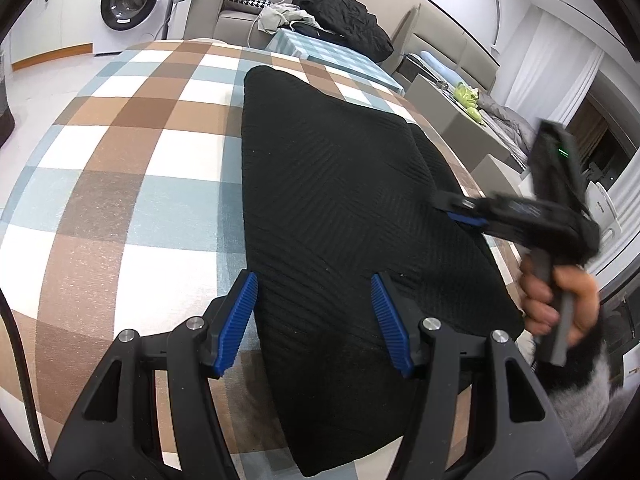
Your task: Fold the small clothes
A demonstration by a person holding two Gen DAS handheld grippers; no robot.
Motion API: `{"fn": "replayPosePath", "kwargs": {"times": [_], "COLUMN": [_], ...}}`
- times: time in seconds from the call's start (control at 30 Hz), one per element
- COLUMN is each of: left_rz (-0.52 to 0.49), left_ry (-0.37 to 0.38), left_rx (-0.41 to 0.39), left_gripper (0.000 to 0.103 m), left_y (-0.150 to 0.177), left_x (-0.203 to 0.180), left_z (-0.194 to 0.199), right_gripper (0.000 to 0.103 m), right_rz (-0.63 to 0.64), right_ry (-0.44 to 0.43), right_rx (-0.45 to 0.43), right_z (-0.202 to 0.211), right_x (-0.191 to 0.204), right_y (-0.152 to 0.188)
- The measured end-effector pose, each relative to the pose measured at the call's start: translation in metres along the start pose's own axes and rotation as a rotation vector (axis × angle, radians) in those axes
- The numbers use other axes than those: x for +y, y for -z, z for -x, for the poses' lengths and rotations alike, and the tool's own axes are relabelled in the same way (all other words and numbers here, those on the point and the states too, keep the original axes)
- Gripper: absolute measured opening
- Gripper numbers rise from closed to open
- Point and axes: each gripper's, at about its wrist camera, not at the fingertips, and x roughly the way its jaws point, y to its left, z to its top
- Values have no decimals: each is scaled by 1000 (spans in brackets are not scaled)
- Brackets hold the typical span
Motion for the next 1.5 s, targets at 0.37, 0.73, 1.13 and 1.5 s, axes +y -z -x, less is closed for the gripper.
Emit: {"fn": "replayPosePath", "kwargs": {"times": [0.37,0.73,1.13,1.5], "left_rz": [-40,-18,-46,-76], "left_ry": [8,14,-12,-34], "left_rx": [5,66,64,89], "left_gripper": [57,57,57,57], "left_y": [0,16,17,32], "left_x": [-13,-9,-7,-14], "left_z": [0,-16,-10,0], "right_gripper": [8,33,4,5], "right_rz": [50,-18,285,131], "right_ry": [119,-42,-27,-45], "right_rx": [-99,2,7,53], "right_z": [28,46,77,70], "right_x": [1,-19,30,-18], "right_y": [-33,13,99,107]}}
